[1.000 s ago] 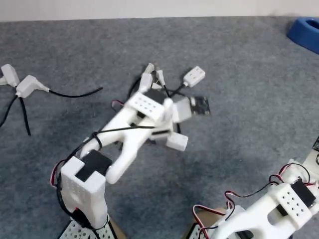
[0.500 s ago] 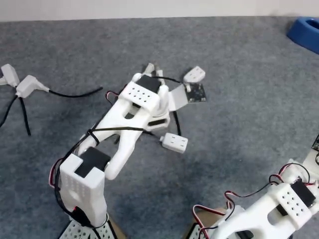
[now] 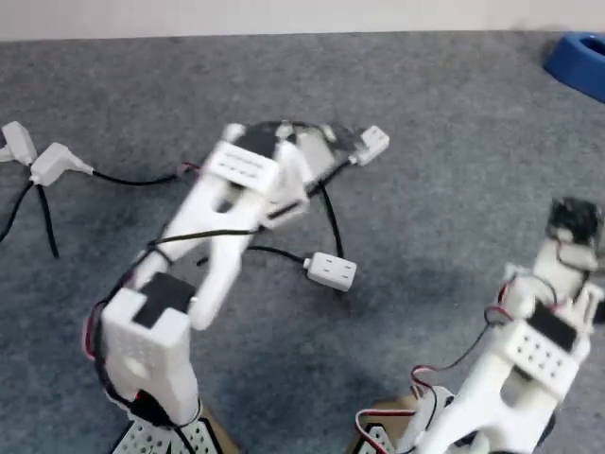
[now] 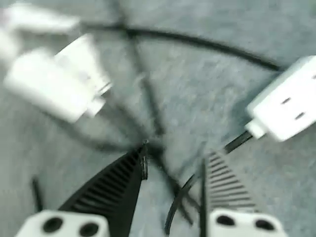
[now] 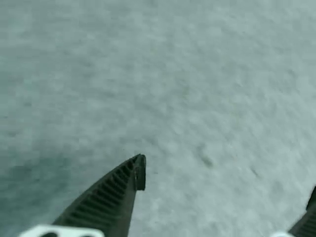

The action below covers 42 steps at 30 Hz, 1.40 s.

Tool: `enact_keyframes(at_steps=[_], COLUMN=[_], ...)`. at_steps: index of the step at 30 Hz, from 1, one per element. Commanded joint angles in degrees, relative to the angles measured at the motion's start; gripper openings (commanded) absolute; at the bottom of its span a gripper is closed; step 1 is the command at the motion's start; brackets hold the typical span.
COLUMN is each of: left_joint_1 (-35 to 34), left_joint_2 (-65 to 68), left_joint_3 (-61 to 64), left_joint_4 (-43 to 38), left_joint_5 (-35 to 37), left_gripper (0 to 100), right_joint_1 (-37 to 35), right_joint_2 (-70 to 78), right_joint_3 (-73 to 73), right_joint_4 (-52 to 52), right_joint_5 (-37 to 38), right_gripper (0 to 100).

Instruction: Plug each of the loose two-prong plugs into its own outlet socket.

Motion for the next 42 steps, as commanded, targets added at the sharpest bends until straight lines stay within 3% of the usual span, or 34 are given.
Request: enact_keyframes(at_steps=[1,6,13,18,26,29,35,38,42], left_joint_1=[-8.48,-16.04,-23.96,-23.25,-19.56,-18.95,-20.35,-22.55,-25.63], left_joint_2=[-8.13,-12.35,-12.97,-12.88,-5.05,1.80,11.56,15.08,18.59], left_joint_3=[-1.54,6.55,12.62,11.56,1.36,-6.73,-20.18,-19.47,-15.52], left_joint_4=[6.33,8.62,-3.52,-13.19,-14.86,-11.52,2.55,7.21,7.12], left_joint_5=[3.34,3.43,3.16,3.16,5.63,10.29,20.13,22.68,22.68], left_gripper=[12,16,16,16,16,16,16,16,16], right_joint_1=[-8.13,-18.86,-30.02,-33.19,-31.78,-33.63,-45.93,-49.63,-52.44], right_joint_2=[10.77,33.71,63.43,72.04,76.26,77.14,79.96,85.41,92.44], right_joint_3=[-19.12,-48.31,-84.35,-88.13,-88.13,-88.75,-95.78,-102.73,-113.98], right_joint_4=[10.86,26.33,47.08,47.43,42.59,41.01,40.40,41.80,45.41], right_joint_5=[-1.14,-1.32,-8.00,-8.09,-5.54,-5.36,0.09,0.35,0.44], right_gripper=[47.5,47.5,47.5,47.5,47.5,47.5,47.5,47.5,47.5])
